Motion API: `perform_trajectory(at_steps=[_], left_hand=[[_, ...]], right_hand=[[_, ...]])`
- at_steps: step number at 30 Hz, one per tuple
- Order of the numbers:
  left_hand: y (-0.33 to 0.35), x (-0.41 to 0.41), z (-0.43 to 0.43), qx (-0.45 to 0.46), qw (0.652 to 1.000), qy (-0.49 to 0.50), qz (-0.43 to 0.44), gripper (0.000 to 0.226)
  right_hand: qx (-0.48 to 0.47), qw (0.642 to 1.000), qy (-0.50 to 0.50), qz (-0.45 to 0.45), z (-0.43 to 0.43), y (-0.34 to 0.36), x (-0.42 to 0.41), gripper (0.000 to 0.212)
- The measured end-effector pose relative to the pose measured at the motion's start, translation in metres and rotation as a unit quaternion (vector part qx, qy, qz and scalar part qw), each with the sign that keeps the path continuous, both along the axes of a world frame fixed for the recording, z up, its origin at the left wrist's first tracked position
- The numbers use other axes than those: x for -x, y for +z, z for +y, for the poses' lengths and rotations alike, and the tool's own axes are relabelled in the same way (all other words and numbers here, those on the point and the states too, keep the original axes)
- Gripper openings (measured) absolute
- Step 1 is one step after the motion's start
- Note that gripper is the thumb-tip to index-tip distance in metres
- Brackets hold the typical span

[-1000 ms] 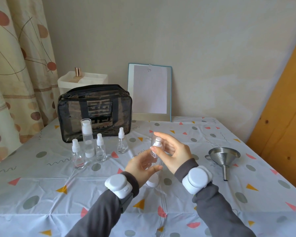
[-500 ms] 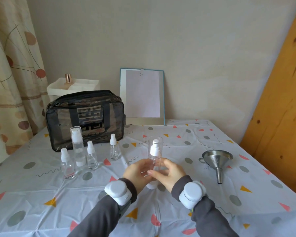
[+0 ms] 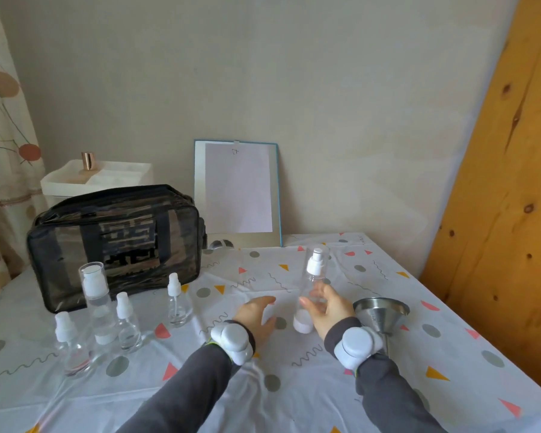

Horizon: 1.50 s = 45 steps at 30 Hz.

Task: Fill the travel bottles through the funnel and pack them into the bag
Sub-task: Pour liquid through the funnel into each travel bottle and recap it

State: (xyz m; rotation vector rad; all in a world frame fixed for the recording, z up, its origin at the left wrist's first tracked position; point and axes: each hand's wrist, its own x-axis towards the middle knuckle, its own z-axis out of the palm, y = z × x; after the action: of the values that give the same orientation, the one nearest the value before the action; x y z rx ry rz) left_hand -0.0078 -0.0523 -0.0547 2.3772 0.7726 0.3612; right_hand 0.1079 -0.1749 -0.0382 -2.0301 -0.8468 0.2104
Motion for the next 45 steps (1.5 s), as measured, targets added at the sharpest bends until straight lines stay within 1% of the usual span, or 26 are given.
perform_trajectory(at_steps=[2, 4, 7, 10, 11, 14, 16, 23, 26, 28, 32, 39, 42, 44, 45], left_hand=[[-0.005, -0.007, 0.005, -0.019, 1.000, 0.009, 0.009, 0.042], [-0.010, -0.016, 0.010, -0.036, 0.999, 0.000, 0.023, 0.043], [-0.013, -0.018, 0.014, -0.073, 0.993, -0.024, 0.086, 0.046], [-0.010, -0.022, 0.021, -0.095, 0.985, -0.051, 0.134, 0.030], [-0.013, -0.023, 0.023, -0.099, 0.982, -0.060, 0.147, 0.028], [-0.007, -0.025, 0.029, -0.115, 0.976, -0.064, 0.171, 0.029], [-0.010, -0.026, 0.030, -0.116, 0.975, -0.066, 0.178, 0.030], [-0.026, -0.026, 0.038, -0.101, 0.977, -0.083, 0.170, 0.029], [-0.031, -0.028, 0.044, -0.109, 0.974, -0.096, 0.175, 0.029], [-0.032, -0.029, 0.041, -0.132, 0.968, -0.119, 0.178, 0.030], [-0.034, -0.028, 0.042, -0.160, 0.968, -0.128, 0.144, 0.031], [-0.030, -0.026, 0.043, -0.156, 0.969, -0.124, 0.144, 0.031], [-0.029, -0.026, 0.042, -0.157, 0.968, -0.123, 0.150, 0.033], [-0.029, -0.025, 0.040, -0.154, 0.970, -0.118, 0.146, 0.033], [-0.029, -0.025, 0.040, -0.152, 0.972, -0.114, 0.140, 0.033]], right_hand=[[0.001, 1.000, -0.009, -0.007, 0.002, -0.001, -0.010, 0.045], [0.000, 1.000, -0.017, -0.011, 0.006, -0.002, -0.021, 0.045], [0.009, 1.000, -0.015, -0.017, 0.012, 0.000, -0.028, 0.047], [0.011, 0.999, -0.020, -0.031, 0.024, 0.006, -0.042, 0.046], [0.014, 0.999, -0.023, -0.031, 0.028, 0.005, -0.045, 0.045], [-0.004, 0.999, -0.045, -0.016, 0.044, 0.018, -0.059, 0.046], [0.004, 0.998, -0.057, -0.008, 0.053, 0.019, -0.069, 0.045], [0.048, 0.997, -0.061, -0.017, 0.078, 0.013, -0.095, 0.047], [0.046, 0.997, -0.064, -0.019, 0.088, 0.006, -0.101, 0.047], [0.046, 0.996, -0.073, -0.029, 0.089, 0.003, -0.104, 0.046], [0.039, 0.996, -0.076, -0.032, 0.096, -0.004, -0.111, 0.045], [0.020, 0.997, -0.074, -0.017, 0.098, -0.007, -0.112, 0.045], [0.047, 0.996, -0.070, -0.017, 0.095, -0.006, -0.110, 0.049], [0.074, 0.995, -0.070, -0.016, 0.094, -0.005, -0.107, 0.056], [0.072, 0.994, -0.076, -0.017, 0.092, -0.004, -0.105, 0.061]])
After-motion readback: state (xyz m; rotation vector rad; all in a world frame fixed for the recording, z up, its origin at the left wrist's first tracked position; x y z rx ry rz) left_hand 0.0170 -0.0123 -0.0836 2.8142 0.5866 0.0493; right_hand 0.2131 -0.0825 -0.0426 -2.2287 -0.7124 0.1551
